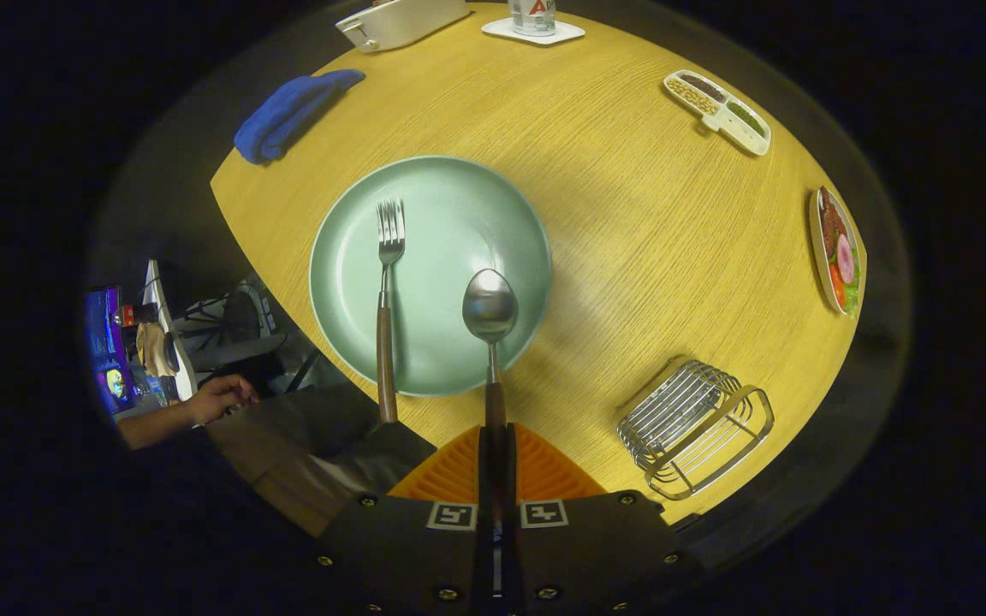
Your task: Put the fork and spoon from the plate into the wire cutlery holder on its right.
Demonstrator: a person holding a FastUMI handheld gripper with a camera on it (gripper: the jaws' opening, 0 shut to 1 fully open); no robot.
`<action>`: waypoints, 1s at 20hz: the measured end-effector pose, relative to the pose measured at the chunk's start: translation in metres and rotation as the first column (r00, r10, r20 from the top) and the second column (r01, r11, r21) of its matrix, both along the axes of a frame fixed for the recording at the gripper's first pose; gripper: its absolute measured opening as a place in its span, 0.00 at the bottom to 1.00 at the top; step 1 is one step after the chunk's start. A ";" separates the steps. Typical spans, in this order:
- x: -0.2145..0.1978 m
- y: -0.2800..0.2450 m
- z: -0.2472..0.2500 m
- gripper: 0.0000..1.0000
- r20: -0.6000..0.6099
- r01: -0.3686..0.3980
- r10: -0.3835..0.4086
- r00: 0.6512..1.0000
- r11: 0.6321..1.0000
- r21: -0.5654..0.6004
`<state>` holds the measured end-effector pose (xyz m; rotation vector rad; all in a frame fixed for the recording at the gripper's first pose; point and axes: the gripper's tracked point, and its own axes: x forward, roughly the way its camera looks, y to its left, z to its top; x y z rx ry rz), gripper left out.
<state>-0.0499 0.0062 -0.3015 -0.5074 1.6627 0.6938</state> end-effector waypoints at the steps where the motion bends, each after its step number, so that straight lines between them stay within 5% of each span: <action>1: -0.001 0.007 0.000 0.04 -0.005 0.008 -0.008 1.000 1.000 0.009; 13: 0.043 0.012 0.055 0.04 -0.097 0.050 -0.046 0.994 0.998 0.033; 20: 0.060 -0.042 0.107 0.04 -0.051 0.057 -0.056 0.997 0.998 0.026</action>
